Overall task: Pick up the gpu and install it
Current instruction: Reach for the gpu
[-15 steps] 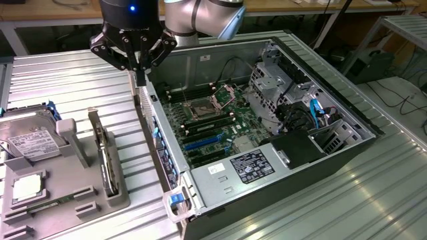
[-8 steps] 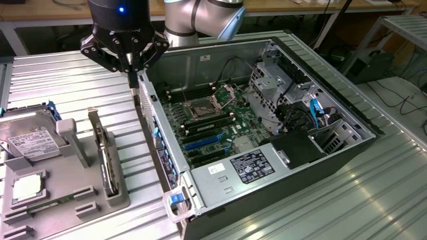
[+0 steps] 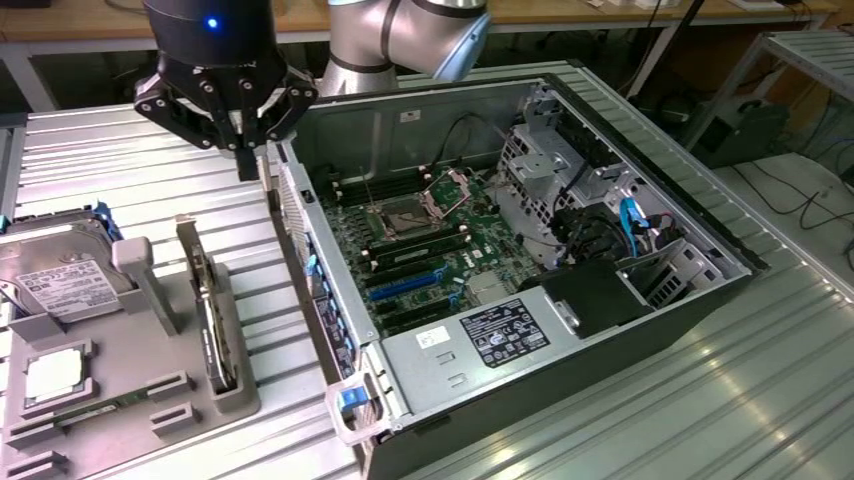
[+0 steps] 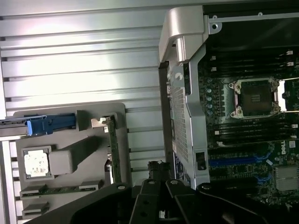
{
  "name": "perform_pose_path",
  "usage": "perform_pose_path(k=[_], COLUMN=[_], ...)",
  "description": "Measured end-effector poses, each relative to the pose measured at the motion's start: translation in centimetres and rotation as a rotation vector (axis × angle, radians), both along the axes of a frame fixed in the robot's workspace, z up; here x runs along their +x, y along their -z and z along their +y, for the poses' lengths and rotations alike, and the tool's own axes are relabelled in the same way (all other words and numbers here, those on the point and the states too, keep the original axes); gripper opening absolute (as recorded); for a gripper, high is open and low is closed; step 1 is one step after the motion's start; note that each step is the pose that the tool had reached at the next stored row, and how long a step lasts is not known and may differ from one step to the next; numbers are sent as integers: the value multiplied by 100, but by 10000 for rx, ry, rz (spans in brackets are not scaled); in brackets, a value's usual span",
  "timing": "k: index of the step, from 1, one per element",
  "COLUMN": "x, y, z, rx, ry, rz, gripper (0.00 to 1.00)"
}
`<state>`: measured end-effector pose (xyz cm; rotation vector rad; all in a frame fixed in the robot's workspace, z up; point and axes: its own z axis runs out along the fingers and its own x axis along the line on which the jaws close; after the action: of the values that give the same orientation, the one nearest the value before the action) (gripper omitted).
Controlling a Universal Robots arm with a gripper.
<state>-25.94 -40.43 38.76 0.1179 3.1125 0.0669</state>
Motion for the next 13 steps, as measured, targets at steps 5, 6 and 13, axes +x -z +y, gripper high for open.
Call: perform_pose_path(k=[5,6,13], x=[-100,-119,-262], y=[6,8,17], z=[-4,-5,-11], rx=[-1,-1,0], ry=[1,1,0], rz=[0,0,-1], gripper=[11,11,11])
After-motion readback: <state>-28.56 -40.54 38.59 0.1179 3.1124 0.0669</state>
